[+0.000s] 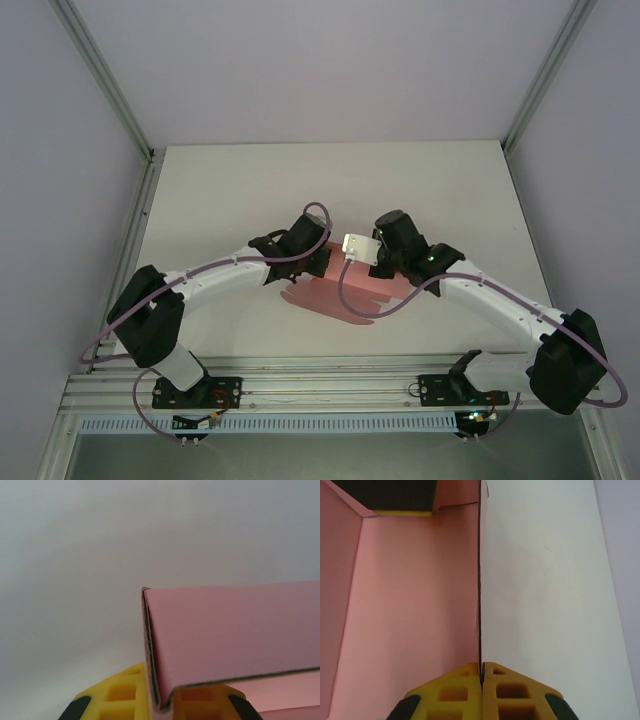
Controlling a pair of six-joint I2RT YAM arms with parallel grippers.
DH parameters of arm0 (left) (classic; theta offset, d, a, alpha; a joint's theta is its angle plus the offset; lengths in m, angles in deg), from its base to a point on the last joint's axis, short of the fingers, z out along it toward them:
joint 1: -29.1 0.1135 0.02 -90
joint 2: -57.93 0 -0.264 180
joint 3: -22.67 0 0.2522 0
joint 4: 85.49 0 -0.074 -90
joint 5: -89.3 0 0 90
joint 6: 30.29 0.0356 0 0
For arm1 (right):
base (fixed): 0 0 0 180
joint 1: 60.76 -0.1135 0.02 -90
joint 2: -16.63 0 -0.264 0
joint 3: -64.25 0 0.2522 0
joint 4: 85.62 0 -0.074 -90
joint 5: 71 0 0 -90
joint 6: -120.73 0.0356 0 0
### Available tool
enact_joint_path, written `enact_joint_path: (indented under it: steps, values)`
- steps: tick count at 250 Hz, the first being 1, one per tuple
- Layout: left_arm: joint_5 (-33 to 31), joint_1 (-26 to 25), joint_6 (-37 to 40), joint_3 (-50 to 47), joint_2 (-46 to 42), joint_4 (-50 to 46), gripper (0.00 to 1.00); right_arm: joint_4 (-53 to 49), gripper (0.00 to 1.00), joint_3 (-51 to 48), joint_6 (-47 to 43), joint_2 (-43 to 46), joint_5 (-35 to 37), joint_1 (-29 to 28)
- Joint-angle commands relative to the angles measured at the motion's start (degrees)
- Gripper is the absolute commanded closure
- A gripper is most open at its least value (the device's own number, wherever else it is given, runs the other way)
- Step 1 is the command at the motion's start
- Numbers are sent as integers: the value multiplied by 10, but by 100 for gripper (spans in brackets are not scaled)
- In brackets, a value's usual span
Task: Assemble paper box
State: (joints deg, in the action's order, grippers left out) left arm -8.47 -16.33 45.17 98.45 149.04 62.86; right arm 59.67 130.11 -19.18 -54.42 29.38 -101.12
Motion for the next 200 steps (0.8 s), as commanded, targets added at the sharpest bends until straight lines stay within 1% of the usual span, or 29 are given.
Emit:
enact_joint_path:
  steps: [1,24,44,65,74,82,100,112,130,170,200]
  values:
    - [-1,3,-18,26,1,7,83,32,100,-4,-14,6,28,-11]
    - [2,3,-17,28,3,4,71,42,100,-9,-22,1,55,-14]
    - [7,3,-15,27,0,7,66,46,100,-11,-26,0,68,-16]
    - [-1,3,-13,28,-2,4,65,58,100,-18,-28,6,70,-16]
    - [-5,3,-12,30,-3,0,62,60,100,-20,-30,8,70,-16]
    - [-8,3,-10,32,-4,-4,58,58,100,-19,-31,9,71,-16]
    - [-14,3,-4,29,-10,-7,56,60,100,-19,-31,10,78,-16]
    - [-19,3,-4,29,-14,-11,53,59,100,-20,-28,13,73,-16]
    - [-10,3,2,26,-22,-9,47,63,100,-24,-31,18,72,-16]
    - [-16,5,12,18,-40,-22,45,55,100,-20,-26,17,80,-15]
    - [18,9,30,-7,-74,-16,46,60,100,-23,-26,20,80,-15]
